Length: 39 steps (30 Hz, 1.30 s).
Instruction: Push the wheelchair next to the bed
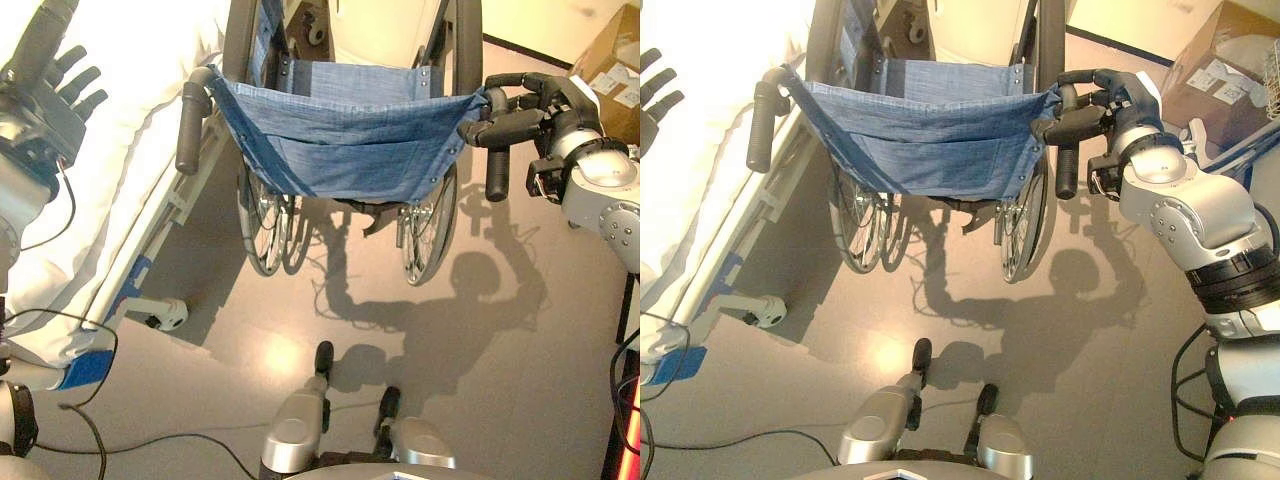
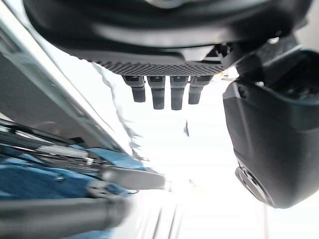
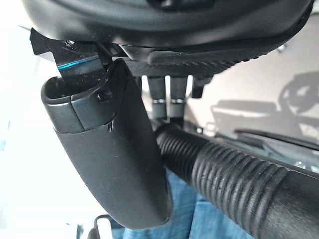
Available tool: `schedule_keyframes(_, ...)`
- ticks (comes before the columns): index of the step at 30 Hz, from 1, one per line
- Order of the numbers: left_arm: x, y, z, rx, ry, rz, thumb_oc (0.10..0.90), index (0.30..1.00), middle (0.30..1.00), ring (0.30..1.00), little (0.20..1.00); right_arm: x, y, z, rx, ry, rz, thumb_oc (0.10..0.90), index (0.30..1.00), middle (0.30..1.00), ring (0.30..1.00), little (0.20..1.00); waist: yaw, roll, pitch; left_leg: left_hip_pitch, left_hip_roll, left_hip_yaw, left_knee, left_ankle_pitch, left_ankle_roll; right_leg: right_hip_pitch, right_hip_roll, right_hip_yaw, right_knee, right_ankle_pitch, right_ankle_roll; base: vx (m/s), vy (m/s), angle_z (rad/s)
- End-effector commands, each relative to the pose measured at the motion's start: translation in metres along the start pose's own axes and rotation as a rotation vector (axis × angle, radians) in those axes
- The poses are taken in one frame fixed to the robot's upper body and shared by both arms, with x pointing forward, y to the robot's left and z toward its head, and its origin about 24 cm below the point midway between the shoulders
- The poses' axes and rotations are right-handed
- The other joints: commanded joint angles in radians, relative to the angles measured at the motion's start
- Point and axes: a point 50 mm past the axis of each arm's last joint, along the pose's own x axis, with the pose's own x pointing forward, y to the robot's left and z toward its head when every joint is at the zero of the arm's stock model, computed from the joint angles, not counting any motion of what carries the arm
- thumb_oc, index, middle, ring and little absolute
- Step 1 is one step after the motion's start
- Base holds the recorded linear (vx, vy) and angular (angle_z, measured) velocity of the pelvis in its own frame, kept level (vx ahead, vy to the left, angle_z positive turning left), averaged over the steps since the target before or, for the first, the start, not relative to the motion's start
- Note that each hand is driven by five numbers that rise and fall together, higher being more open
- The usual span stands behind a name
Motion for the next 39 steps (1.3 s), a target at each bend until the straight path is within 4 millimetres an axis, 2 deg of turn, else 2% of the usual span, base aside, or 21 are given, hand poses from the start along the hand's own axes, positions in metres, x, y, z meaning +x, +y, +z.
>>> schedule_keyframes(1, -0.015, 0.018, 0.037, 0.004, -0.161, 0.029, 0.8, 0.9, 0.9, 0.9, 0.9, -0.026, -0.032, 0.051, -0.07, -0.28, -0.096, 0.8, 0.9, 0.9, 0.9, 0.9, 0.005, 0.018, -0.204, 0.059, 0.014, 0.037, 0.034, -0.108, -0.065, -0.108, 0.004, -0.011, 0.013, 0.116, -0.012, 0.1, -0.019, 0.06)
schedule_keyframes(7, -0.041, 0.032, 0.01, 0.025, -0.103, 0.011, 0.8, 0.9, 0.9, 0.9, 0.9, -0.052, -0.053, 0.019, -0.008, -0.258, -0.169, 0.8, 0.9, 0.9, 0.9, 0.9, -0.009, 0.01, -0.262, 0.088, 0.021, 0.039, 0.005, -0.098, -0.079, -0.085, 0.02, -0.007, -0.008, 0.117, -0.01, 0.09, -0.015, 0.09)
schedule_keyframes(10, -0.049, 0.033, 0.0, 0.031, -0.086, 0.006, 0.8, 0.9, 0.9, 0.9, 0.9, -0.062, -0.059, 0.009, 0.012, -0.259, -0.205, 0.8, 0.9, 0.9, 0.9, 0.9, -0.015, 0.006, -0.272, 0.094, 0.023, 0.043, 0.002, -0.102, -0.082, -0.08, 0.023, -0.005, -0.013, 0.113, -0.009, 0.03, -0.013, 0.11)
schedule_keyframes(12, -0.059, 0.035, -0.014, 0.034, -0.072, -0.006, 0.8, 0.9, 0.9, 0.9, 0.9, -0.074, -0.068, 0.002, 0.003, -0.279, -0.26, 0.8, 0.9, 0.9, 0.9, 0.9, -0.023, 0.003, -0.28, 0.098, 0.025, 0.048, 0.001, -0.107, -0.084, -0.079, 0.026, 0.0, -0.017, 0.111, -0.008, 0.0, -0.008, -0.03)
schedule_keyframes(19, -0.078, 0.031, -0.042, 0.043, -0.027, -0.112, 0.8, 0.9, 0.9, 0.9, 0.9, -0.098, -0.094, -0.009, -0.121, -0.293, -0.412, 0.8, 0.9, 0.9, 0.9, 0.9, -0.043, -0.003, -0.289, 0.105, 0.031, 0.066, -0.001, -0.116, -0.09, -0.08, 0.024, 0.01, -0.026, 0.114, 0.001, 0.0, -0.009, -0.11)
schedule_keyframes(26, -0.086, 0.019, -0.06, 0.045, 0.061, -0.215, 0.8, 0.9, 0.9, 0.9, 0.9, -0.107, -0.114, -0.009, -0.27, -0.27, -0.538, 0.8, 0.9, 0.9, 0.9, 0.9, -0.045, -0.003, -0.286, 0.107, 0.033, 0.072, -0.002, -0.117, -0.092, -0.081, 0.02, 0.009, -0.033, 0.12, 0.009, -0.01, 0.002, -0.06)
schedule_keyframes(30, -0.091, 0.021, -0.079, 0.064, 0.152, -0.233, 0.8, 0.9, 0.9, 0.9, 0.9, -0.107, -0.115, -0.019, -0.219, -0.214, -0.522, 0.8, 0.9, 0.9, 0.9, 0.9, -0.044, -0.002, -0.281, 0.107, 0.033, 0.072, -0.002, -0.117, -0.093, -0.083, 0.017, 0.006, -0.035, 0.126, 0.015, 0.0, 0.0, 0.0)
schedule_keyframes(33, -0.098, 0.031, -0.097, 0.128, 0.219, -0.188, 0.8, 0.9, 0.9, 0.9, 0.9, -0.11, -0.115, -0.038, -0.171, -0.143, -0.537, 0.8, 0.9, 0.9, 0.9, 0.9, -0.046, -0.003, -0.276, 0.104, 0.032, 0.072, -0.002, -0.117, -0.092, -0.088, 0.014, 0.004, -0.033, 0.126, 0.017, 0.0, 0.0, 0.0)
schedule_keyframes(34, -0.108, 0.046, -0.115, 0.15, 0.29, -0.136, 0.8, 0.9, 0.9, 0.9, 0.9, -0.118, -0.12, -0.057, -0.123, -0.088, -0.577, 0.8, 0.9, 0.9, 0.9, 0.9, -0.05, -0.005, -0.273, 0.102, 0.032, 0.072, -0.003, -0.117, -0.089, -0.09, 0.014, 0.004, -0.033, 0.125, 0.018, 0.0, 0.0, 0.0)
schedule_keyframes(35, -0.109, 0.047, -0.117, 0.152, 0.297, -0.135, 0.8, 0.9, 0.9, 0.9, 0.9, -0.12, -0.121, -0.06, -0.117, -0.082, -0.583, 0.8, 0.9, 0.9, 0.9, 0.9, -0.05, -0.005, -0.274, 0.102, 0.032, 0.071, -0.004, -0.118, -0.089, -0.09, 0.014, 0.004, -0.034, 0.125, 0.018, 0.0, 0.0, 0.0)
schedule_keyframes(37, -0.126, 0.059, -0.146, 0.086, 0.44, -0.096, 0.8, 0.9, 0.9, 0.9, 0.9, -0.135, -0.131, -0.09, -0.07, 0.0, -0.665, 0.8, 0.9, 0.9, 0.9, 0.9, -0.051, -0.007, -0.274, 0.101, 0.031, 0.072, -0.004, -0.119, -0.087, -0.092, 0.015, 0.004, -0.035, 0.126, 0.02, 0.0, 0.0, 0.0)
schedule_keyframes(38, -0.135, 0.063, -0.163, 0.056, 0.508, -0.08, 0.8, 0.9, 0.9, 0.9, 0.9, -0.143, -0.134, -0.11, -0.042, 0.053, -0.707, 0.8, 0.9, 0.9, 0.9, 0.9, -0.051, -0.007, -0.274, 0.101, 0.031, 0.073, -0.005, -0.12, -0.086, -0.092, 0.015, 0.003, -0.036, 0.126, 0.021, 0.0, 0.0, 0.0)
schedule_keyframes(39, -0.15, 0.069, -0.188, 0.056, 0.613, -0.058, 0.8, 0.9, 0.9, 0.9, 0.9, -0.157, -0.138, -0.142, 0.002, 0.148, -0.788, 0.8, 0.9, 0.9, 0.9, 0.9, -0.052, -0.006, -0.273, 0.103, 0.03, 0.072, -0.005, -0.121, -0.083, -0.091, 0.015, 0.002, -0.038, 0.129, 0.023, -0.02, 0.011, 0.04)
